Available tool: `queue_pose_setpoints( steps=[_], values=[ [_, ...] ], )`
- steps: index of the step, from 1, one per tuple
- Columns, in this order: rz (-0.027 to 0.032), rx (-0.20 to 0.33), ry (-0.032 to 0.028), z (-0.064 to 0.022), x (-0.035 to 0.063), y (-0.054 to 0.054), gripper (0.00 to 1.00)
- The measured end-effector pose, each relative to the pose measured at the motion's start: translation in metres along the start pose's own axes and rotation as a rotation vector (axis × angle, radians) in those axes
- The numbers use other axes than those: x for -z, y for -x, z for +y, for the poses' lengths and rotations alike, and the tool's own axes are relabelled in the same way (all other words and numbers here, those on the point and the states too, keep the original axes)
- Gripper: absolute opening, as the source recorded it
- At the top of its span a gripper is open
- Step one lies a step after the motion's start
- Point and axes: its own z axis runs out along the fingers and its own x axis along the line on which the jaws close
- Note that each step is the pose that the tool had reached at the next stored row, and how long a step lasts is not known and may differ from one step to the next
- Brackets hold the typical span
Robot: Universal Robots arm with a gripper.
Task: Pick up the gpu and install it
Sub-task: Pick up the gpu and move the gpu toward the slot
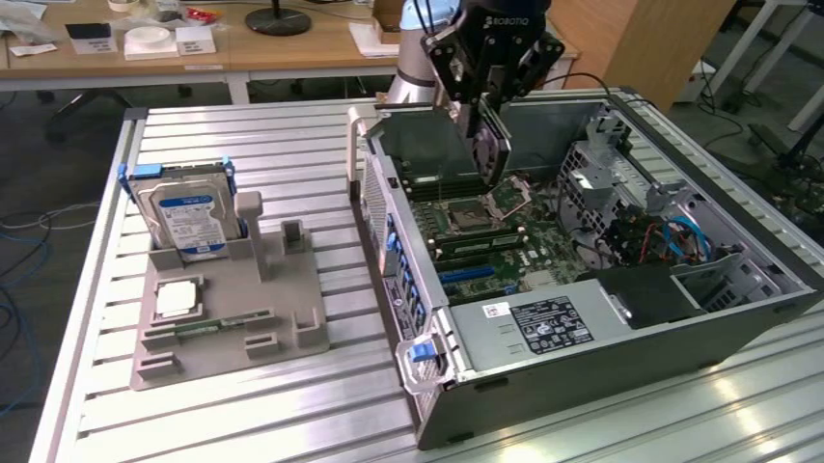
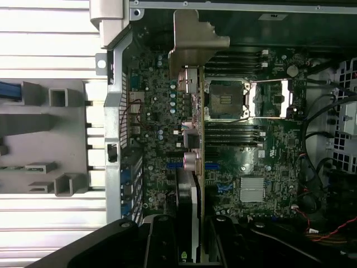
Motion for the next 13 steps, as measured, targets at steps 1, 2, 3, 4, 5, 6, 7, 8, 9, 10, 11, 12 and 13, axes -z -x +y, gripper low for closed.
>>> queue_pose_setpoints(
  steps=[1, 2, 3, 4, 5, 6, 7, 8, 9, 10, 11, 12, 13],
  values=[
    [-0.0001, 0.000, 0.0000, 0.0000, -0.0001, 0.001, 0.28],
    [0.0000, 0.000, 0.0000, 0.0000, -0.0001, 0.003, 0.28],
    [-0.0001, 0.000, 0.0001, 0.0000, -0.0002, 0.004, 0.28],
    [0.0000, 0.000, 0.0001, 0.0001, -0.0002, 0.005, 0.28],
    [0.0000, 0.000, 0.0001, 0.0001, -0.0003, 0.007, 0.28],
    [-0.0001, 0.000, 0.0001, 0.0001, -0.0003, 0.008, 0.28],
    [-0.0001, 0.000, 0.0001, 0.0001, -0.0003, 0.009, 0.28],
    [-0.0001, 0.000, 0.0000, 0.0002, -0.0004, 0.010, 0.28],
    [-0.0001, 0.000, 0.0000, 0.0002, -0.0004, 0.012, 0.28],
    [-0.0001, 0.000, 0.0000, 0.0002, -0.0005, 0.013, 0.28],
    [0.0000, 0.000, 0.0001, 0.0002, -0.0005, 0.014, 0.28],
    [0.0000, 0.000, 0.0001, 0.0003, -0.0006, 0.016, 0.28],
    [-0.0001, 0.000, 0.0000, 0.0003, -0.0006, 0.017, 0.28]
  ],
)
